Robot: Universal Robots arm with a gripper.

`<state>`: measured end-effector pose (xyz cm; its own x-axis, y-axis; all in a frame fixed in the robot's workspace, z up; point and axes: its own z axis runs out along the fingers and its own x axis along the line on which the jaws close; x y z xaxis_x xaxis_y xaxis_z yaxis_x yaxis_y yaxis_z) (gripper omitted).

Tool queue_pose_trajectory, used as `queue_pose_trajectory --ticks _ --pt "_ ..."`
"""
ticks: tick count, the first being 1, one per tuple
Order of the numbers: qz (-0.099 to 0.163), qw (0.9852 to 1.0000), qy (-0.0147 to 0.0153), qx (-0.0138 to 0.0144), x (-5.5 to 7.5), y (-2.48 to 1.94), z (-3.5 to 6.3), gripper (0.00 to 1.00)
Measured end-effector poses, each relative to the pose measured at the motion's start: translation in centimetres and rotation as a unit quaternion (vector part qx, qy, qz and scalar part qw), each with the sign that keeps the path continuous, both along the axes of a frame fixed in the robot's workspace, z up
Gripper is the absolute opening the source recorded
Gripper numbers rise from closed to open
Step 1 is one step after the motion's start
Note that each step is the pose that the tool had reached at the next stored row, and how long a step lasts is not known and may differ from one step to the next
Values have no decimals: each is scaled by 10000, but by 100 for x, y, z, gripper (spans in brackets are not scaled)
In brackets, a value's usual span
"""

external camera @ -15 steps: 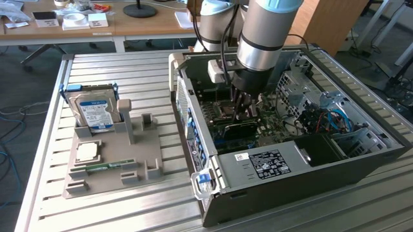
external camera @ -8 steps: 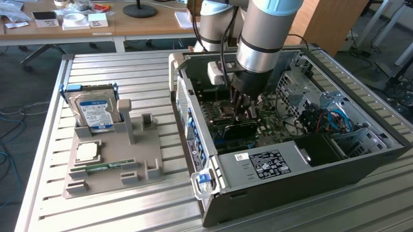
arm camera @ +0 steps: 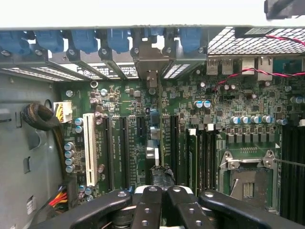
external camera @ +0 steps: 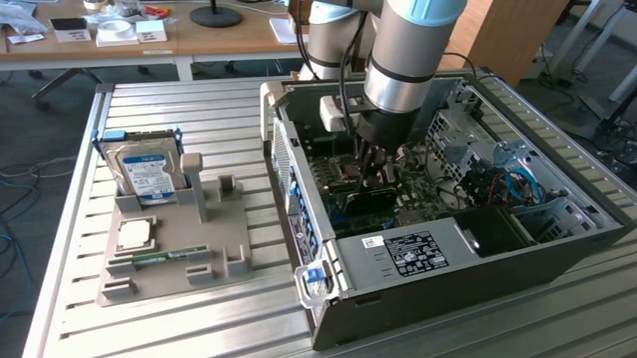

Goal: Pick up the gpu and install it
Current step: 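Press down on the gpu until it lock into place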

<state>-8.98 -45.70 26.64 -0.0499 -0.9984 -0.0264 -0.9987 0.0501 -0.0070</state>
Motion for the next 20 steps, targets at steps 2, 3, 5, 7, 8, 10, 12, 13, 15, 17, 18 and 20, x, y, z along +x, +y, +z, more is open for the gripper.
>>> queue_pose_trajectory --ticks 2,3,5,7,8,10,12,13,15,17,18,20 --pt "0 10000 -1 2 0 1 -12 11" --pt "0 10000 -1 1 0 0 -17 11" --pt "1 10000 0 0 0 0 -16 11" --pt "0 10000 0 0 0 0 -16 11" --pt "0 10000 0 0 0 0 -18 11" --pt "0 10000 -1 1 0 0 -31 11" --pt "1 10000 0 0 0 0 -31 11" --pt "0 10000 0 0 0 0 -31 11" --pt "0 10000 0 0 0 0 -31 11" --pt "1 10000 0 -1 -1 0 -38 11" --pt "1 10000 0 -1 -1 0 -38 11" --pt "0 10000 1 -1 -1 0 -39 11"
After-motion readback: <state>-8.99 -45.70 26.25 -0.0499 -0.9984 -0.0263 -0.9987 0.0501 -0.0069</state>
